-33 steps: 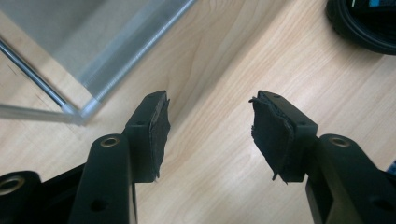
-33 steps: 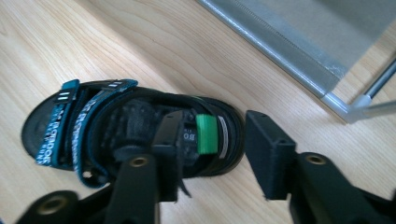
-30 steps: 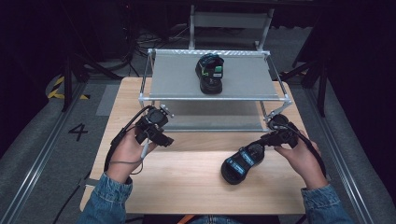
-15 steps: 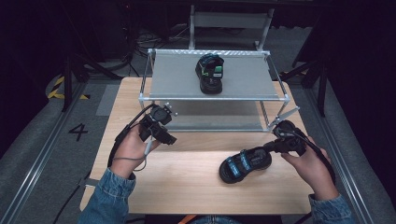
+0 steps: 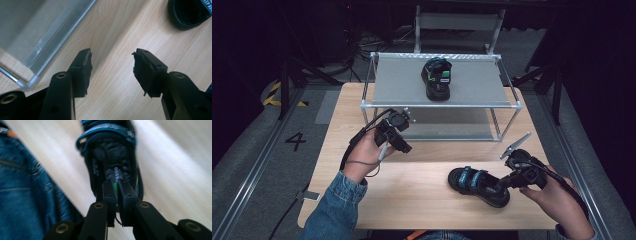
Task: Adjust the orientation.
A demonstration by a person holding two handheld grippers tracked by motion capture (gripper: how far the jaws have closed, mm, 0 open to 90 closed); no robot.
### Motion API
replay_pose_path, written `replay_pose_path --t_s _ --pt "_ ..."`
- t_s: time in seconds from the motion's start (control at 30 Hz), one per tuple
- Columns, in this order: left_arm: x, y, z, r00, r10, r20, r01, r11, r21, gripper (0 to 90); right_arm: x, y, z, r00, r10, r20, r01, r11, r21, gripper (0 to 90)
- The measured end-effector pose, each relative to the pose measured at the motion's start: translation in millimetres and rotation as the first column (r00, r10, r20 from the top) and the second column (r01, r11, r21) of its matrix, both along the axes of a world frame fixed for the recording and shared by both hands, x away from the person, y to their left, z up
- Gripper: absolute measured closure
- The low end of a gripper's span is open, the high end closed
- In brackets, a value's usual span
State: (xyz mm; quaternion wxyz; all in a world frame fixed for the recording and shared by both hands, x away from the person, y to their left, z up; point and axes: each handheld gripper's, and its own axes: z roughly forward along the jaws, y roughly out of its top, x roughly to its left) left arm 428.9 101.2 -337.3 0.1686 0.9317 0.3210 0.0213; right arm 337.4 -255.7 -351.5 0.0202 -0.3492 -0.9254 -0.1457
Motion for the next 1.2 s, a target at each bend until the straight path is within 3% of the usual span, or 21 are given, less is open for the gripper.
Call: replay_pose_path --t_s 0.1,0.2,0.3,0.37,0.43,0.53,0.67,0.77,0.87,0.97,1.2 --pt "0.3 -1.6 -0.5 1.0000 -0.007 0.004 0.007 1.0000 -0.005 48.2 -2.9 2.8 -4.6 0.9994 0.021 -0.027 -0.022 1.000 -0.014 82.0" --pt "-0.3 -0.4 0.2 1.0000 -0.003 0.000 0.003 1.0000 0.004 48.2 -2.0 3.3 -5.7 0.9994 0.029 -0.019 -0.029 0.999 -0.013 75.7" --pt "-0.3 3.5 1.6 1.0000 0.000 0.005 0.000 1.0000 0.000 48.0 1.3 3.7 -3.9 0.9981 0.024 0.057 -0.024 1.000 0.005 56.6" --pt "-0.6 4.7 1.2 1.0000 0.008 0.004 -0.008 1.0000 0.002 47.9 4.2 4.8 -5.4 0.9952 0.034 0.092 -0.033 0.999 -0.008 52.6" --pt "-0.7 5.8 0.1 0.9999 0.015 -0.005 -0.015 0.9999 0.005 47.3 8.7 6.4 -11.5 0.9945 0.041 0.097 -0.040 0.999 -0.014 48.6" --pt "-0.9 8.2 -1.7 0.9996 0.023 -0.014 -0.023 0.9997 0.003 46.9 20.1 12.0 -28.3 0.9960 0.043 0.078 -0.040 0.998 -0.045 49.6" --pt "-2.4 13.0 -2.8 0.9990 0.041 -0.016 -0.041 0.9992 0.002 46.8 28.7 22.1 -42.3 0.9952 0.070 0.069 -0.066 0.996 -0.052 54.1" --pt "-2.9 18.4 -2.9 0.9988 0.048 -0.012 -0.048 0.9988 -0.002 46.9 32.5 27.6 -47.2 0.9931 0.087 0.078 -0.082 0.994 -0.066 64.0" --pt "-3.7 22.4 -2.7 0.9983 0.058 -0.010 -0.058 0.9983 -0.004 46.9 32.6 30.8 -46.2 0.9922 0.092 0.084 -0.086 0.994 -0.071 73.0" --pt "-4.4 23.5 -3.1 0.9978 0.066 -0.005 -0.066 0.9978 -0.005 47.0 32.7 31.4 -44.9 0.9919 0.089 0.090 -0.082 0.994 -0.074 75.0" --pt "-5.6 28.5 -3.9 0.9967 0.081 -0.010 -0.081 0.9967 -0.003 47.0 40.0 23.9 -35.9 0.9963 0.005 0.086 -0.006 1.000 0.012 76.5"
